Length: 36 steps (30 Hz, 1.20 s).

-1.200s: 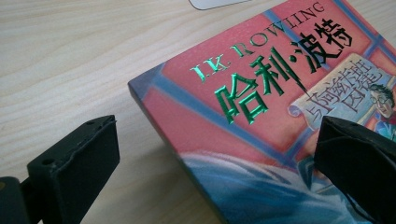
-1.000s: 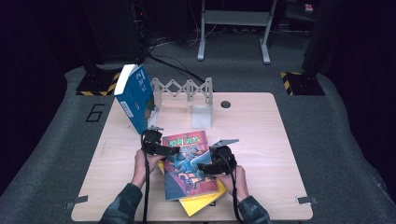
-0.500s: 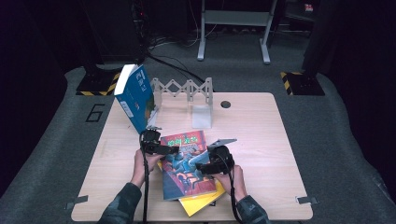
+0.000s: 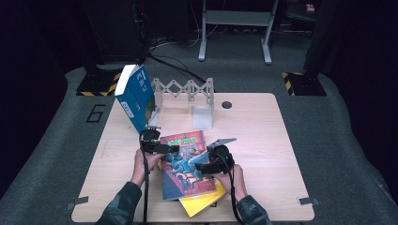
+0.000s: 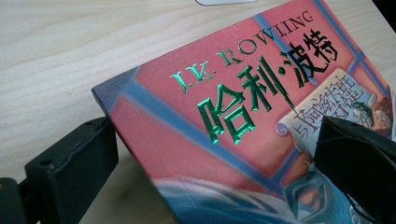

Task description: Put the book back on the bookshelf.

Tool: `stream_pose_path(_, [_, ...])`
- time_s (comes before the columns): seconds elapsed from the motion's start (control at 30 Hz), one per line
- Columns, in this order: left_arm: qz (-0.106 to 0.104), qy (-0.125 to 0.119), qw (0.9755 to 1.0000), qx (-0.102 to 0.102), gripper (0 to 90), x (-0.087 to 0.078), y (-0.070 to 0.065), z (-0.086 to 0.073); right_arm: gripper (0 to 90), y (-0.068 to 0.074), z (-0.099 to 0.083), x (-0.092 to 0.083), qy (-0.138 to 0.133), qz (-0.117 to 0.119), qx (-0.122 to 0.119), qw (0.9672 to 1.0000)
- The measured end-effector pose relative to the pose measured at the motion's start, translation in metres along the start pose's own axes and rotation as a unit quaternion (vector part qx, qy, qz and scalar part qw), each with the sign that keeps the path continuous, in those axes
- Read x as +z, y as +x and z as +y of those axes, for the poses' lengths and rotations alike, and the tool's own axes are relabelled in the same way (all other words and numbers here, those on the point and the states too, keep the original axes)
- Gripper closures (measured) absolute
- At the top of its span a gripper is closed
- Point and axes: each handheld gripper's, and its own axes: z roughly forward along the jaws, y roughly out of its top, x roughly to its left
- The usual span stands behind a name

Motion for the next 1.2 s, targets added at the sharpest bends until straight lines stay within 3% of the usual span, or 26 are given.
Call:
stream_pose_path(0.03, [-0.001, -0.002, 1.0000, -0.003, 0.0, 0.001, 0.000, 0.000, 28.3, 0.001, 0.000, 0.000, 0.003, 0.000, 0.009, 1.0000])
stream_pose_path(0.13, [-0.002, -0.001, 1.0000, -0.002, 0.0, 0.001, 0.001, 0.000, 28.3, 0.000, 0.000, 0.000, 0.002, 0.000, -0.001, 1.0000])
stream_pose_path(0.23, [-0.012, -0.003, 0.9998, -0.016, 0.0, 0.003, 0.001, 0.001, 28.2, -0.001, 0.001, 0.000, 0.001, 0.002, -0.002, 1.0000])
stream_pose_path(0.6, [-0.022, 0.003, 0.9997, -0.009, 3.7, 0.001, 0.002, 0.004, 28.3, -0.002, 0.003, 0.004, -0.004, 0.003, -0.007, 1.0000])
stream_pose_path(0.73, [-0.007, -0.005, 1.0000, 0.002, 6.7, -0.005, -0.004, 0.006, 28.5, -0.002, 0.005, 0.005, 0.000, 0.006, 0.000, 1.0000])
stream_pose_path(0.87, [0.013, -0.018, 0.9992, 0.032, 8.2, -0.014, -0.012, 0.009, 28.6, -0.002, 0.007, 0.006, 0.003, 0.002, -0.009, 1.0000])
stream_pose_path(0.97, [0.010, -0.030, 0.9988, 0.038, 8.8, -0.022, -0.018, 0.015, 28.5, -0.002, 0.008, 0.007, 0.005, 0.000, -0.011, 0.9999])
stream_pose_path(1.1, [0.020, -0.032, 0.9976, 0.058, 10.4, -0.031, -0.026, 0.022, 28.5, -0.001, 0.010, 0.008, 0.007, 0.001, -0.011, 0.9999])
stream_pose_path(1.2, [0.022, -0.034, 0.9973, 0.061, 12.9, -0.035, -0.029, 0.025, 28.5, -0.002, 0.011, 0.008, 0.008, 0.001, -0.012, 0.9999])
